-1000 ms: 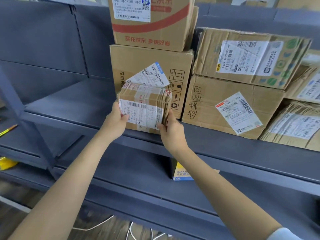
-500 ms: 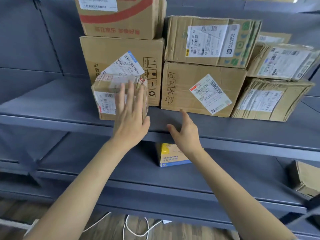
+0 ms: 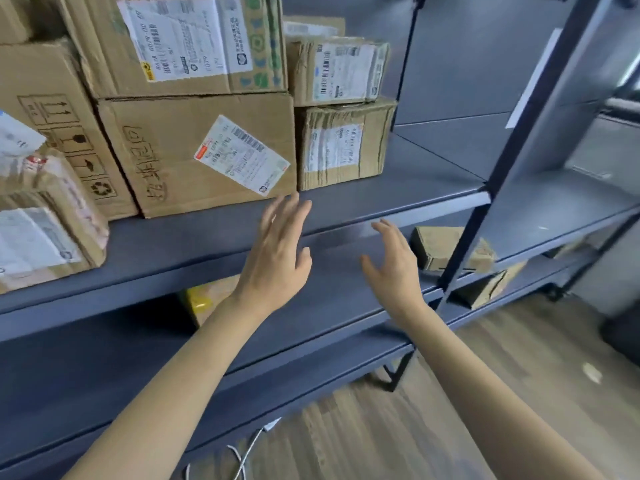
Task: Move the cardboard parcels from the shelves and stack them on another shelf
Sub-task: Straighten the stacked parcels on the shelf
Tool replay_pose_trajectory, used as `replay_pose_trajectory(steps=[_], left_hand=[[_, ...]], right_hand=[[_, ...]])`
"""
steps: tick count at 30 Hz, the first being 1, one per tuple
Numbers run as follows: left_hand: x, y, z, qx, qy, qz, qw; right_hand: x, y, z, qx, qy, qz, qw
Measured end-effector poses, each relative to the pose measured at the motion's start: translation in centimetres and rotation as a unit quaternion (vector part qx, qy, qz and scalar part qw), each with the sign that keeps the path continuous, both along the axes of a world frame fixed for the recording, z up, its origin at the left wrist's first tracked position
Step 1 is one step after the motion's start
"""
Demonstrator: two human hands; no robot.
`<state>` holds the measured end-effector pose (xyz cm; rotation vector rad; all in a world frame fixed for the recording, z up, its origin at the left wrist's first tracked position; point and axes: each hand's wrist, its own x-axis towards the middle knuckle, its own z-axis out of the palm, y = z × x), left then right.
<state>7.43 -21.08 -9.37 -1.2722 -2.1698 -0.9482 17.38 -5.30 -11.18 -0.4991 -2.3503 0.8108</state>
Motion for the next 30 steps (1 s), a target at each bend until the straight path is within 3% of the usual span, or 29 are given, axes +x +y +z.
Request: replay_pose_trajectory(steps=[13, 20, 30], left_hand=[[10.0, 21.0, -2.1, -0.057, -0.025, -0.178, 0.982], [13.9, 32.4, -5.6, -0.104, -0.057, -0.203, 0.972], [15.7, 40.1, -9.5, -0.175, -0.255, -0.135, 0.941]], right_hand=[[16.0, 17.2, -1.4, -0.042, -0.044, -0.243, 0.968], [21.1, 28.0, -4.0, -0.074, -0.077, -0.261, 0.96], [22.1, 37.1, -7.5, -0.096, -0.176, -0.192, 0.961]])
